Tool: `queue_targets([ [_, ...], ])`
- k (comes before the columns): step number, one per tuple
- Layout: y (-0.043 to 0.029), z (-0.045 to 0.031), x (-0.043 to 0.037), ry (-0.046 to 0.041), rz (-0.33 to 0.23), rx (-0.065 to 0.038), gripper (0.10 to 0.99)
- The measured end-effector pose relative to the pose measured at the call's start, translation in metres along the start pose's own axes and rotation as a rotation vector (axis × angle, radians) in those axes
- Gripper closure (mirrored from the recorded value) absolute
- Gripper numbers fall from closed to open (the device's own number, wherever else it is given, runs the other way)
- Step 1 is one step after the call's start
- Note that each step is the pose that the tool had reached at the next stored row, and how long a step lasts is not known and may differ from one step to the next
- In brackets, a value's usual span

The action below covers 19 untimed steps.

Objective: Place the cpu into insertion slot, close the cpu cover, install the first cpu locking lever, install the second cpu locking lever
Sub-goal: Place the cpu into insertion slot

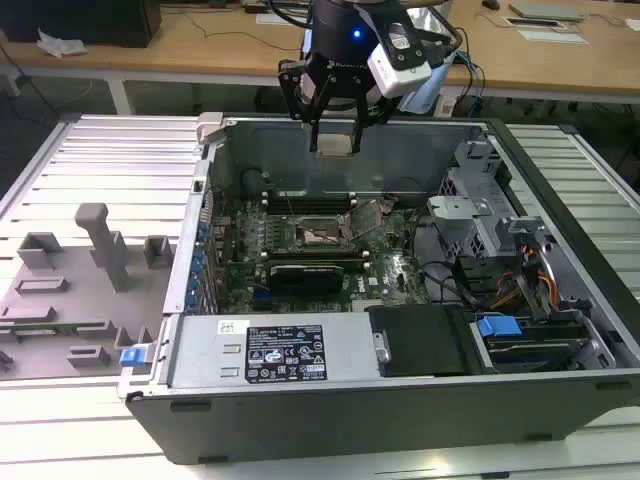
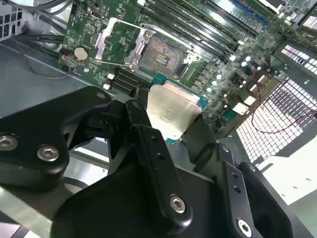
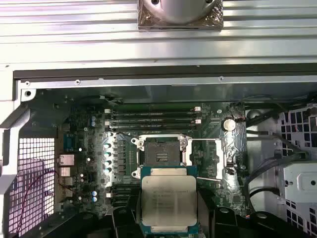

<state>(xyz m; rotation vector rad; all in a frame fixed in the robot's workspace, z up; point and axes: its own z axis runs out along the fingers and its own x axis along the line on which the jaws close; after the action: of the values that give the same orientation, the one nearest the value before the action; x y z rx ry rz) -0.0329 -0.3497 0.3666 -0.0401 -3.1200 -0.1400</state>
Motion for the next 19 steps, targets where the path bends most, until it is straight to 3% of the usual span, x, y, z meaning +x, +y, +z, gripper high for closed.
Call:
queue_targets([
  [9, -0.0001, 0.0006, 0.0000, 0.0000, 0.000, 0.000, 0.545],
  [15, -0.0012, 0.0134, -0.0003, 0.0000, 0.000, 0.000, 0.545],
  [16, -0.0017, 0.0189, -0.0004, 0.0000, 0.000, 0.000, 0.545],
  [19, -0.0027, 0.0301, -0.0003, -0.0054, 0.060, 0.002, 0.545],
])
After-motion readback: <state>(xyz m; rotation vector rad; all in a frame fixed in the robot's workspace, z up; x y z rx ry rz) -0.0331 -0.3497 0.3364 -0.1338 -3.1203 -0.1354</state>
